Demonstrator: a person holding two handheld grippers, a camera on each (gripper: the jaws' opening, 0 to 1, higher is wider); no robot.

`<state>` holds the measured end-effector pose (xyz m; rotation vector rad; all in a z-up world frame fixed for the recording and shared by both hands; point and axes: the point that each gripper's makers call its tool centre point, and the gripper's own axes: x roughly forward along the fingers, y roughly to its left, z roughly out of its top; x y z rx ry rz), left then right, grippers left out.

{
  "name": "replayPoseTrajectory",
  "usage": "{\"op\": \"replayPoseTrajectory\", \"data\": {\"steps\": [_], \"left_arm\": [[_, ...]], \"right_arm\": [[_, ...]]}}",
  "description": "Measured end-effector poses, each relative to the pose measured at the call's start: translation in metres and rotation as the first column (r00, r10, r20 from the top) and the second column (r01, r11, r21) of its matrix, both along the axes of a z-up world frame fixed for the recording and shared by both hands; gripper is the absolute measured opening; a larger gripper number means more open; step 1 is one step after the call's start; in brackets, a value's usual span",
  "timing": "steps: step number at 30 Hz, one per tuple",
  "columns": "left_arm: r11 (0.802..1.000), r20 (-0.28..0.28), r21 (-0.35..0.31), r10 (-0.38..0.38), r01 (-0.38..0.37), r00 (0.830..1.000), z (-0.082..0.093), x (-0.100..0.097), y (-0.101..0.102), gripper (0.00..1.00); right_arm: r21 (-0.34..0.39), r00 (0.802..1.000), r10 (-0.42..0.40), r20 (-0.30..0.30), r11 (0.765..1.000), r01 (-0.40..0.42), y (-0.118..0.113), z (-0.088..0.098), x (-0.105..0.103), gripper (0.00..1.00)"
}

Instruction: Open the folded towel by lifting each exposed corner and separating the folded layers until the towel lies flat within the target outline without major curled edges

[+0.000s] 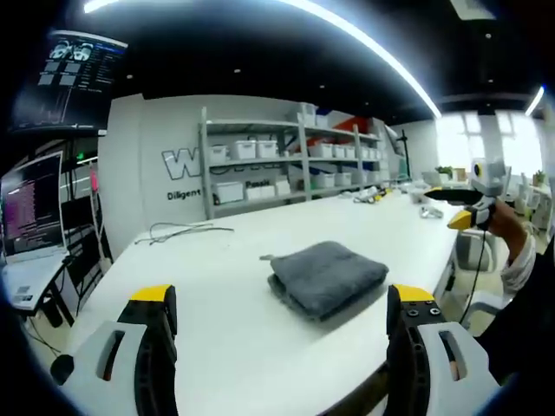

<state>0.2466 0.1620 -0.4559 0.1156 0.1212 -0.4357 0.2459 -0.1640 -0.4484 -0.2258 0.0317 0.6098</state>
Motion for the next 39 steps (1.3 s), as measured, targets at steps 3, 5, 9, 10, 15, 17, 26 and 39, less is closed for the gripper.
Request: {"op": "replayPoseTrajectory", "data": {"steps": [3,5,9,10,15,17,26,39], "left_arm": [[1.000,-0.001,-0.005,0.002,-0.002,1.000,0.0001,0.0000,0.0022,0.99],[1.000,0.000,-0.008,0.002,-0.002,1.000,0.0005,-0.0002,0.0028,0.99],[1.000,0.000,-0.011,0.004,-0.004,1.000,0.0014,-0.0011,0.0037,0.99],[1.000,0.001,-0.013,0.004,-0.004,1.000,0.0017,-0.0013,0.0035,0.99],[1.000,0.001,-0.014,-0.001,0.001,1.000,0.0019,-0.0025,0.0017,0.99],[1.000,-0.002,-0.015,-0.003,0.003,1.000,0.0008,-0.0022,0.0012,0.99],[1.000,-0.008,-0.014,-0.007,0.007,1.000,-0.0010,-0.0015,-0.0003,0.99],[1.000,-0.006,-0.013,-0.010,0.010,1.000,0.0002,-0.0024,-0.0021,0.99]], "right_arm": [[-0.004,1.000,0.000,-0.003,1.000,0.000,0.0008,-0.0018,0.0005,0.99],[-0.009,1.000,-0.001,-0.006,1.000,0.001,0.0010,-0.0035,0.0008,0.99],[-0.008,1.000,0.001,-0.008,1.000,-0.001,0.0019,-0.0043,0.0002,0.99],[-0.008,1.000,0.002,-0.006,1.000,-0.002,0.0023,-0.0039,-0.0002,0.99],[-0.010,1.000,0.006,-0.008,1.000,-0.006,0.0046,-0.0049,-0.0011,0.99],[-0.009,1.000,0.009,-0.010,1.000,-0.009,0.0057,-0.0054,-0.0009,0.99],[-0.013,1.000,0.014,-0.013,1.000,-0.015,0.0081,-0.0063,-0.0002,0.99],[-0.015,1.000,0.022,-0.013,1.000,-0.022,0.0091,-0.0060,0.0000,0.99]]}}
